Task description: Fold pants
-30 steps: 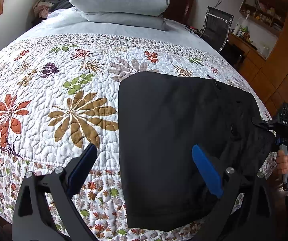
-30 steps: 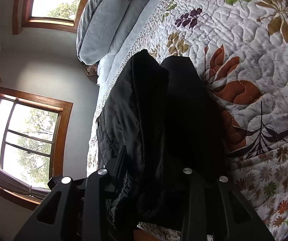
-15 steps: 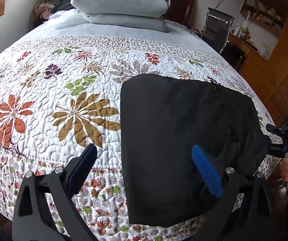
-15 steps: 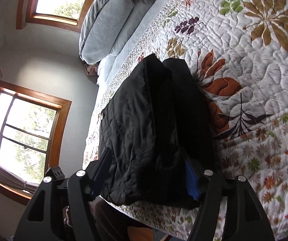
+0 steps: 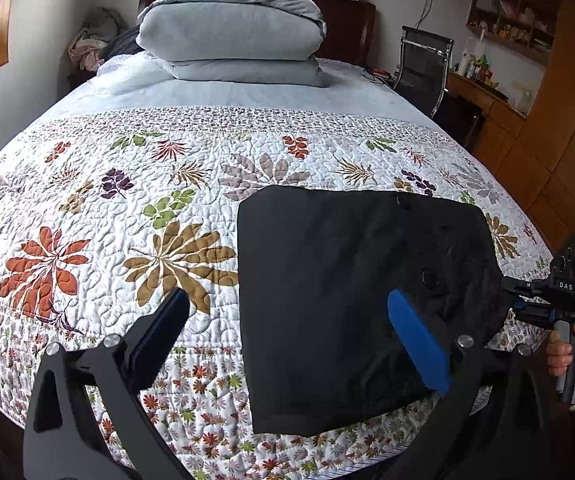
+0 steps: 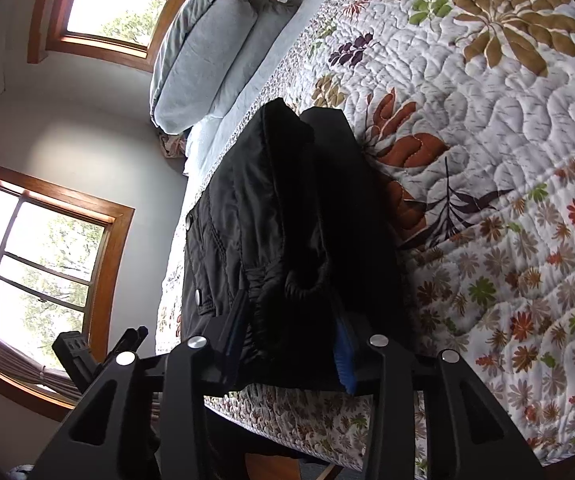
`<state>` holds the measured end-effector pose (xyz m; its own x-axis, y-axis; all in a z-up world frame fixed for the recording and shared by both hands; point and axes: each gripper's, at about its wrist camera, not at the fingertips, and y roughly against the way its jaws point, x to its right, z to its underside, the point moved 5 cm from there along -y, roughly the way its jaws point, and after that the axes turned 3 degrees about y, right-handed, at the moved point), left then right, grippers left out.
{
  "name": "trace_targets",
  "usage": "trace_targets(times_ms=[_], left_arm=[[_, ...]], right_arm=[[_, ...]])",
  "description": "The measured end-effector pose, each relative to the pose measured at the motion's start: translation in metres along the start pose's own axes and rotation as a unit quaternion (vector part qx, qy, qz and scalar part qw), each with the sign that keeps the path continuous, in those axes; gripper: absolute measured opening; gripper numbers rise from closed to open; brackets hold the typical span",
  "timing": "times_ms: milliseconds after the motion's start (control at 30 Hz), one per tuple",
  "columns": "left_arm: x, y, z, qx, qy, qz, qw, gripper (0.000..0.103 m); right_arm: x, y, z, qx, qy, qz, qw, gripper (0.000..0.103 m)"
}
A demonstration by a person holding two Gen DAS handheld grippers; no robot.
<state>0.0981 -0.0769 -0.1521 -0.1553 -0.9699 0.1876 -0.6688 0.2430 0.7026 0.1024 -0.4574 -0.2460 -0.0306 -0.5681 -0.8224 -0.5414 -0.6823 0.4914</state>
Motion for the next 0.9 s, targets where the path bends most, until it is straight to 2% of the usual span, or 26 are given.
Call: trace_targets(times_ms=[500, 567, 600, 633, 767, 900], left_arm=[[0.005, 0.021, -0.01, 0.025, -0.013, -0.003, 0.9996, 0.1], [0.001, 0.017, -0.008, 0.01, -0.002, 0.014, 0.9998, 0.1], [-0.006, 0.013, -0.008, -0.003, 0.008, 0.02, 0.9998, 0.1], [-0.013, 0.009, -0.006, -0.012, 0.014, 0.018, 0.9997, 0.1], [-0.055, -0.012, 0.005, -0.066, 0.058, -0.002, 0.9961, 0.1], [-0.091, -0.033, 0.025, -0.122, 0.14, 0.017, 0.9825, 0.1]], right_arm=[[0.005, 0.031, 0.014, 0.006, 0.003, 0.013, 1.0, 0.039], [0.001, 0.037, 0.011, 0.01, 0.005, 0.017, 1.0, 0.053], [0.0, 0.041, 0.01, 0.011, 0.005, 0.016, 1.0, 0.074], [-0.002, 0.046, 0.007, 0.012, 0.006, 0.015, 1.0, 0.082], [-0.009, 0.057, -0.001, 0.018, 0.027, 0.022, 0.999, 0.085], [-0.01, 0.058, -0.009, 0.017, 0.029, 0.027, 0.999, 0.088]])
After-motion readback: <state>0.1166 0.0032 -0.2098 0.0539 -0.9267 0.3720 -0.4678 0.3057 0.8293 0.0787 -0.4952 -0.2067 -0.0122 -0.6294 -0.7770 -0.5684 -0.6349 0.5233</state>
